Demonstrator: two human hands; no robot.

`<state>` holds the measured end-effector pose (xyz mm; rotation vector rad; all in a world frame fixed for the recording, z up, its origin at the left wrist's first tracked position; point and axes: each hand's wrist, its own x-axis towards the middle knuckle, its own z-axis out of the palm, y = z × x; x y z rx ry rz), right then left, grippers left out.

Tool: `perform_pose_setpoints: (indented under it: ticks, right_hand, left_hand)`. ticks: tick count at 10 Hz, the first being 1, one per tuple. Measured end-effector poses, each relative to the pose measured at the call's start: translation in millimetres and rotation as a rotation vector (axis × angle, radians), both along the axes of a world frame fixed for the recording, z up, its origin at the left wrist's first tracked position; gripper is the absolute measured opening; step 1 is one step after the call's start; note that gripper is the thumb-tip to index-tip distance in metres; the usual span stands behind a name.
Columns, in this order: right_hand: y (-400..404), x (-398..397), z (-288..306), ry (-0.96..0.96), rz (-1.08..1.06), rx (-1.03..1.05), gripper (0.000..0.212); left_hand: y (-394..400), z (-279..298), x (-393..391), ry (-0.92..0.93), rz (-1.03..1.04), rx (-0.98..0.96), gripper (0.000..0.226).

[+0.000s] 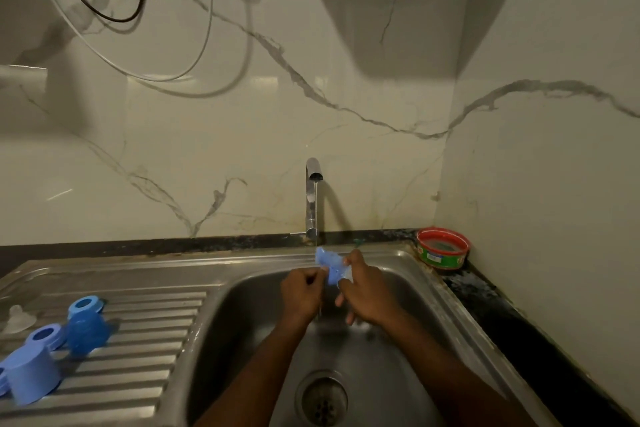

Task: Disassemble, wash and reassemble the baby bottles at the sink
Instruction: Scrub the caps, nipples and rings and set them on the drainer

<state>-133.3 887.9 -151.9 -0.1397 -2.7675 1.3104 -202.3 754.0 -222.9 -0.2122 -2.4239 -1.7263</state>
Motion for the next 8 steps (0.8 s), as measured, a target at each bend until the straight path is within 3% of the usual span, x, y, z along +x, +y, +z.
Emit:
perform_pose_setpoints:
  ticks: [1, 2, 3, 4, 5, 6, 7, 8]
  right_hand:
    - [-3.8, -9.3, -7.9, 0.045, -0.061, 0.365, 0.033]
    - [-12.5, -7.8, 2.3, -0.047, -0.066, 0.308, 0.049]
    - [-20.9, 11.9, -2.9, 0.185, 0.05, 0.537, 0.032]
    - [-11.5, -13.1, -4.3, 0.114, -0.112, 0.604, 0.029]
    - [-16.5, -6.3, -0.9, 0.072, -0.004, 0.372, 0.036]
    - [-16.4, 8.7, -5.9, 0.134, 0.103, 0.326, 0.033]
    - [-19.1, -13.1, -4.2, 0.082, -0.069, 0.54, 0.035]
    - [-23.7, -16.7, 4.0, 0.118, -0.145, 0.488, 0.053]
  left_hand:
    - [9.4, 5.9, -4.1, -0.266, -0.008, 0.25, 0.027]
    - [8.8, 8.5, -11.9, -0.493, 0.066, 0.432, 0.022]
    - [8.6, 18.3, -7.0, -0.61, 0.104, 0.741, 0.017]
    - [9.0, 16.2, -3.9, -0.652, 0.061, 0.786, 0.027]
    - [11.4, 16.6, -5.8, -0.668, 0.027, 0.886, 0.031]
    - [7.7, 18.9, -1.6, -0.71, 0.008, 0.944, 0.027]
    - [5.7, 16.3, -4.1, -0.779, -0.025, 0.988, 0.027]
    - [8.3, 17.5, -3.8, -0.766, 0.042, 0.989, 0.023]
